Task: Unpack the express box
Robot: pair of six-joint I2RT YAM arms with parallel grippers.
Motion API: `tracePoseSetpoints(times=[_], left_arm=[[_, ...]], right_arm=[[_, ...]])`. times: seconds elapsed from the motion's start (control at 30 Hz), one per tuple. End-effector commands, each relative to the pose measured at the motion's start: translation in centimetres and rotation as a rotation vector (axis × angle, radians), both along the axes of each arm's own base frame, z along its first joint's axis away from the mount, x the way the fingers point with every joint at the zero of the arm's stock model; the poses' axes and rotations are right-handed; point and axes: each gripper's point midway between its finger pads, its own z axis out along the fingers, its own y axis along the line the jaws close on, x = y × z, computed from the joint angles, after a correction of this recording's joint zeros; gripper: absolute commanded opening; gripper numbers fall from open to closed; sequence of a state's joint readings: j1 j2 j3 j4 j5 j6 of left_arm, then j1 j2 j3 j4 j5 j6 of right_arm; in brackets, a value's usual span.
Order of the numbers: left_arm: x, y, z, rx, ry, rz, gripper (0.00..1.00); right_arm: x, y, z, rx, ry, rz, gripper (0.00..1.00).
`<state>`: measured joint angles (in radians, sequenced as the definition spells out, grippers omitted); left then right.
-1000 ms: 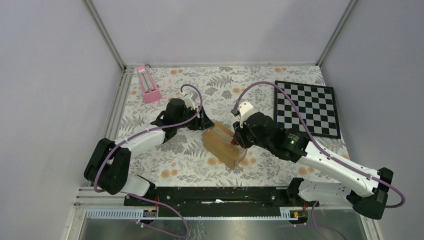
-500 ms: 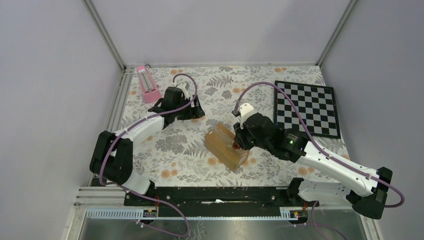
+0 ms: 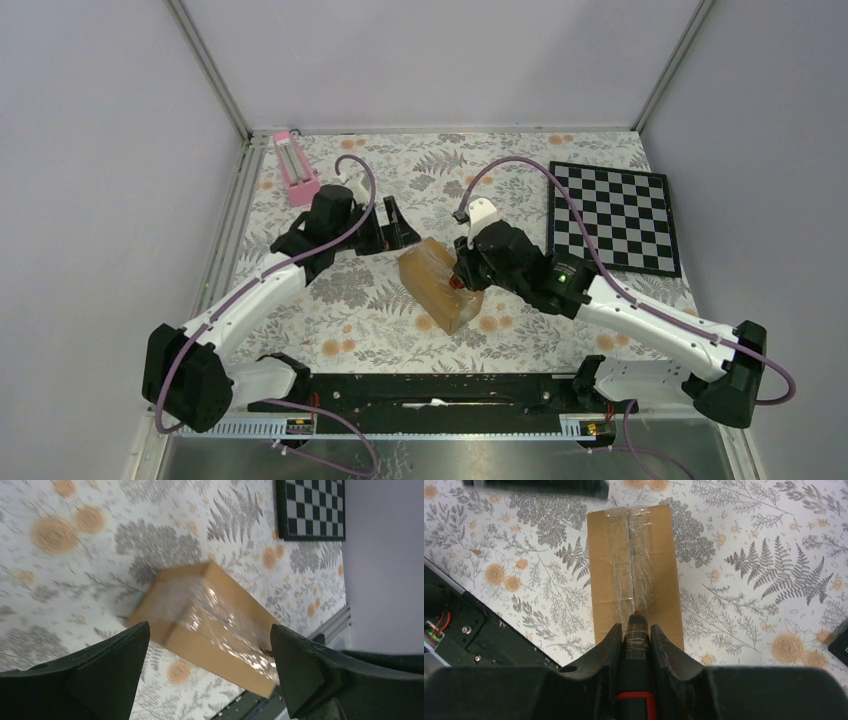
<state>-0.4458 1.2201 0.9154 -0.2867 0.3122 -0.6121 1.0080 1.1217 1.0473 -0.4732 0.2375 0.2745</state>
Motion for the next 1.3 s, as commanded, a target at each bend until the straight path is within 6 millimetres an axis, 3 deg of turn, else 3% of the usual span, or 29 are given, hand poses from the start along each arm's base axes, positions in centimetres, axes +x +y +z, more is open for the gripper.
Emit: tracePoseSetpoints(times=[0.0, 0.23, 0.47, 0.73, 0.9, 1.27], left_arm=[[-2.4, -1.5, -0.4, -0.088, 0.076, 0.011, 0.99], [-1.5, -0.5, -1.9, -0.174, 0.119, 0.266, 0.99], [-0.5, -1.7, -2.6, -0.215, 0.137, 0.322, 0.99], [-1.2, -2.1, -6.9, -0.181, 0.245, 0.393, 0.99], [-2.0, -0.5, -9.6, -0.122, 0.300, 0.528, 0.96], [-2.3, 1.7, -11.8, -0.081, 0.327, 0.728, 0.92]], right_arm=[[1.8, 1.5, 0.1, -0.014, -0.052, -0.010, 0.00], [3.0, 3.1, 0.3, -0.031, -0.077, 0.012, 0.00], [2.9, 3.2, -0.1, -0.038, -0.064, 0.017, 0.00], [2.6, 3.2, -0.5, -0.046, -0.045, 0.024, 0.00], [2.6, 3.0, -0.5, -0.057, -0.040, 0.021, 0.00], [2.0, 2.9, 0.2, -0.075, 0.001, 0.025, 0.00]])
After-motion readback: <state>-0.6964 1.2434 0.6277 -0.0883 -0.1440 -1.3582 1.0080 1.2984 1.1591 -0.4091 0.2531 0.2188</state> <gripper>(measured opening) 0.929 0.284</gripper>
